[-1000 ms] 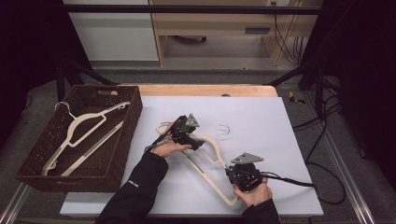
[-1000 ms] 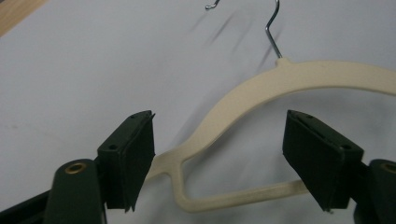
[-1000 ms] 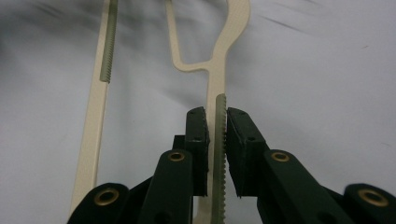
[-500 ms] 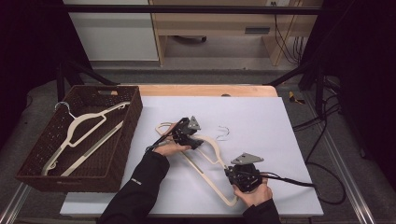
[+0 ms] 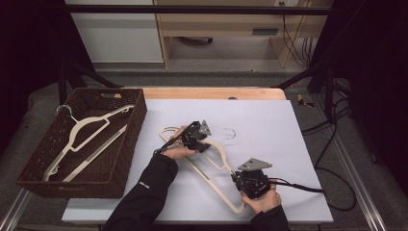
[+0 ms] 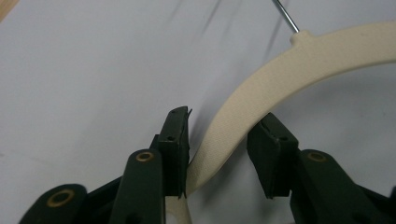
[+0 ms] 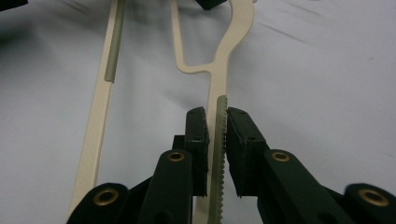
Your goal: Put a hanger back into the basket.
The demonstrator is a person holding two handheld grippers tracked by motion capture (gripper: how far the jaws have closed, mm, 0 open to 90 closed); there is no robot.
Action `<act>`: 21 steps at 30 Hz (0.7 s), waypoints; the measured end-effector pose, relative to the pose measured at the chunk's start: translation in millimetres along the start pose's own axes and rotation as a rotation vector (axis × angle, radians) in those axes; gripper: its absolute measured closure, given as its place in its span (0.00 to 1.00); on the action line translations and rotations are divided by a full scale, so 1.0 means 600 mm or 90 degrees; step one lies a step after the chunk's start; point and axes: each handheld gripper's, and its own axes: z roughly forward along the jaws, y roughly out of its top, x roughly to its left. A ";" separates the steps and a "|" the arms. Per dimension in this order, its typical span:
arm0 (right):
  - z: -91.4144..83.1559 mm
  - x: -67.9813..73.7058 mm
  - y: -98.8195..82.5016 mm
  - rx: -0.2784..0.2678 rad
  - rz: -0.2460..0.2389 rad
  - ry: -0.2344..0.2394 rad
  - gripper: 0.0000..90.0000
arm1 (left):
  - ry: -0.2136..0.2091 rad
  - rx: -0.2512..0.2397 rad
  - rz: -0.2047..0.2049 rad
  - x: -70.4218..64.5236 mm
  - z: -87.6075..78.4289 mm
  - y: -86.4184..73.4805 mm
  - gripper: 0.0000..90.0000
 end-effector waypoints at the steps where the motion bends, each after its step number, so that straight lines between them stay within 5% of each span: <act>1: 0.000 0.000 0.001 0.001 0.002 0.001 0.88 | 0.003 0.002 0.006 0.000 -0.003 -0.001 0.67; 10: 0.006 -0.011 -0.002 0.001 0.004 0.034 0.85 | 0.014 -0.012 0.050 -0.009 -0.039 -0.003 0.72; 11: 0.006 -0.010 -0.001 0.006 0.022 0.032 0.84 | 0.020 -0.014 0.060 -0.012 -0.042 -0.005 0.74; 15: 0.007 -0.020 -0.001 -0.006 0.008 0.050 0.76 | 0.037 -0.019 0.078 -0.023 -0.055 -0.017 0.78; 21: 0.013 -0.023 0.001 -0.008 0.032 0.066 0.64 | 0.047 -0.030 0.098 -0.037 -0.085 -0.032 0.82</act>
